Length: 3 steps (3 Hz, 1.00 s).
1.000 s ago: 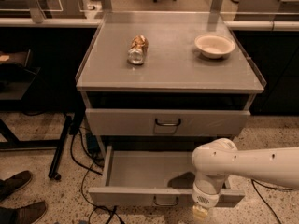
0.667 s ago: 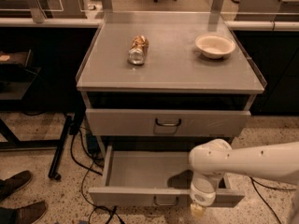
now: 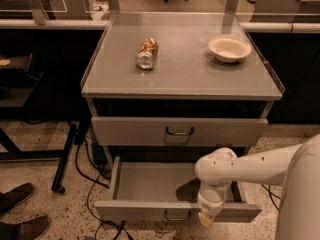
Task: Close middle drawer
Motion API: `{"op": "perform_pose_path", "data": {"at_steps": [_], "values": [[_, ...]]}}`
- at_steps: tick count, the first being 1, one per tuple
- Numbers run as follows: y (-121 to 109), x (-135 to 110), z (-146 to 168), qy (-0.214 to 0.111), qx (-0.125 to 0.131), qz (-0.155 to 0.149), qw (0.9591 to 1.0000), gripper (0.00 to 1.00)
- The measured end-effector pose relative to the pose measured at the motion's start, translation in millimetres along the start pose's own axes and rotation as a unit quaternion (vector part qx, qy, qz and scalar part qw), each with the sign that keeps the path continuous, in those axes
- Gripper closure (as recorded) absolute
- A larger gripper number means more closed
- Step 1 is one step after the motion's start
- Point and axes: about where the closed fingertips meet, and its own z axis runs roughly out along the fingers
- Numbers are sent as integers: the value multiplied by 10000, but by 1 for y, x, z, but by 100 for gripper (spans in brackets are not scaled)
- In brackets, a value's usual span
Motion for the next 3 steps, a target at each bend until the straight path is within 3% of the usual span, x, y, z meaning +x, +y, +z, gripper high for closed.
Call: {"op": "perform_pose_path", "data": {"at_steps": [2,3], "values": [[-23,-8,-6,-147,417,410,9982,100],[-39,-13,-26,-393,688,540,9954,100]]}}
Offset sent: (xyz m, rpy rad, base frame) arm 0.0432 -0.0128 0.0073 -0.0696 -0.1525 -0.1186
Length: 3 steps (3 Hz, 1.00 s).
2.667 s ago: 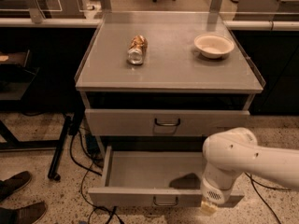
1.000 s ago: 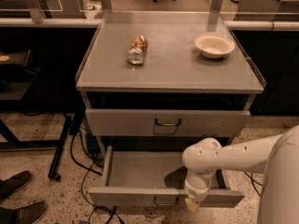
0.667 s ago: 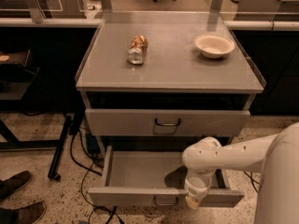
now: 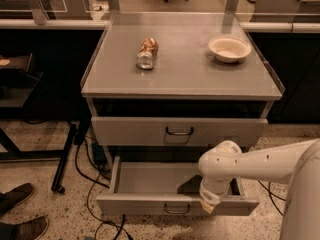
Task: Close middle drawer
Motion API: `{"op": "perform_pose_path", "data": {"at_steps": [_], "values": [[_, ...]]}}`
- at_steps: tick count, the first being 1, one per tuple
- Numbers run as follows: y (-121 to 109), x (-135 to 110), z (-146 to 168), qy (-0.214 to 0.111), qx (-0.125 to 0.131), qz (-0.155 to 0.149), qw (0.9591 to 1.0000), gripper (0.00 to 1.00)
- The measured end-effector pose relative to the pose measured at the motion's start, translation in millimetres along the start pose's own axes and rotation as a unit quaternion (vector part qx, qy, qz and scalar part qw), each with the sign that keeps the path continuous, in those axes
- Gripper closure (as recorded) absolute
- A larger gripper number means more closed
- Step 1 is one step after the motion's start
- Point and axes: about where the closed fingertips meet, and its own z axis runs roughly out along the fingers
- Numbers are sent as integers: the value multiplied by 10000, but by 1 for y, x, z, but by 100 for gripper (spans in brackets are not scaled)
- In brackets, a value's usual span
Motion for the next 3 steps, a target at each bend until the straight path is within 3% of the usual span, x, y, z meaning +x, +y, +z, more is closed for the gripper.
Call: {"op": "perform_pose_path", "data": {"at_steps": [2,3], "values": [[-4,-4,9,67,87,96,9999,100],[-19,-18,3,-57,288,219,9993,100]]}}
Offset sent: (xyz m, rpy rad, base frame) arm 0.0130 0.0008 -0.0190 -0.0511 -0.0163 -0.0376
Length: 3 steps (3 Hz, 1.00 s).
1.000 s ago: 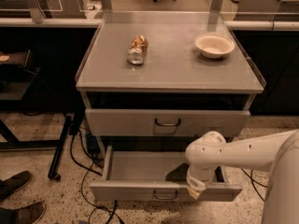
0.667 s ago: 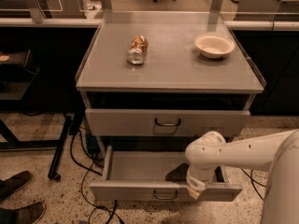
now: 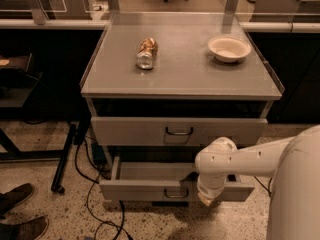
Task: Close middle drawer
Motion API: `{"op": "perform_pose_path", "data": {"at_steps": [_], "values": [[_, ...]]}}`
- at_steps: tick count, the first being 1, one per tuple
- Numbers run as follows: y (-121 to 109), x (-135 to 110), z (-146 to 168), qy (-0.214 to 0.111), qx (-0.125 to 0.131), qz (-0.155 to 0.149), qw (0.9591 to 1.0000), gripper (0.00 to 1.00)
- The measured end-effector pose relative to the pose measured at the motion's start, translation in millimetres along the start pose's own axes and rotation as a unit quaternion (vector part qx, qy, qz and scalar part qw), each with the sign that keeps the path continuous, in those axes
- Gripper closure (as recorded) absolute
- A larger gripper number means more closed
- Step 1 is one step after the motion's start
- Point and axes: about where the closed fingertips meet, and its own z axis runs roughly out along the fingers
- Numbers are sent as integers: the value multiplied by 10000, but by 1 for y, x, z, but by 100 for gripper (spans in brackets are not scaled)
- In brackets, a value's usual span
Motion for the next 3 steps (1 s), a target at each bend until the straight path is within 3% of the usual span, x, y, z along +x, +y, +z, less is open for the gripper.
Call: {"op": "perform_pose_path", "data": {"at_steps": [1,3], "values": [[-31,-28,-17,-287,457,300,9981,100],[-27,-26,-5,-259,408,236,9986,100]]}}
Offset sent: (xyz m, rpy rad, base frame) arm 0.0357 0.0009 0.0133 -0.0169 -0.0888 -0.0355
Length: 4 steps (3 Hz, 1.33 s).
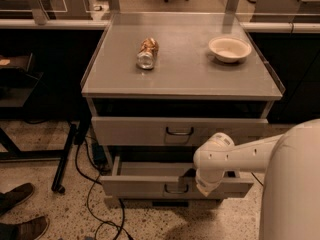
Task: Close middle drawer
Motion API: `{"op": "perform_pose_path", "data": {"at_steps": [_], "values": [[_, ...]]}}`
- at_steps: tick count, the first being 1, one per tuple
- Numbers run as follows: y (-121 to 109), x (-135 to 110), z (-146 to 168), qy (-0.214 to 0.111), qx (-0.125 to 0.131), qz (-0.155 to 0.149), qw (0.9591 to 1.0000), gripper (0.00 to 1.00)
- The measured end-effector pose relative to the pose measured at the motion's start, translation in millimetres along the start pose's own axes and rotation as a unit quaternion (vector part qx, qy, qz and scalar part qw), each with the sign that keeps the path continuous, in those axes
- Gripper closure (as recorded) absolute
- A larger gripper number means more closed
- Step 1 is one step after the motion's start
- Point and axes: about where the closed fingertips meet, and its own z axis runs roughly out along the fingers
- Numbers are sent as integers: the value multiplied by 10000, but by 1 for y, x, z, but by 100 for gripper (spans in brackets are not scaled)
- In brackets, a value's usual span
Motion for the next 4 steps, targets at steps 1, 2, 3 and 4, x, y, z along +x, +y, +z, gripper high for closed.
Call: {"op": "perform_pose_path", "data": {"at_steps": [1,2,3,4], "values": [[-10,-13,3,-134,198,-34,9997,100],[-19,-23,1,-245,341,4,9991,100],[-19,-23,1,-249,350,6,9991,83],[-19,-23,1,-249,349,6,9991,61]]}}
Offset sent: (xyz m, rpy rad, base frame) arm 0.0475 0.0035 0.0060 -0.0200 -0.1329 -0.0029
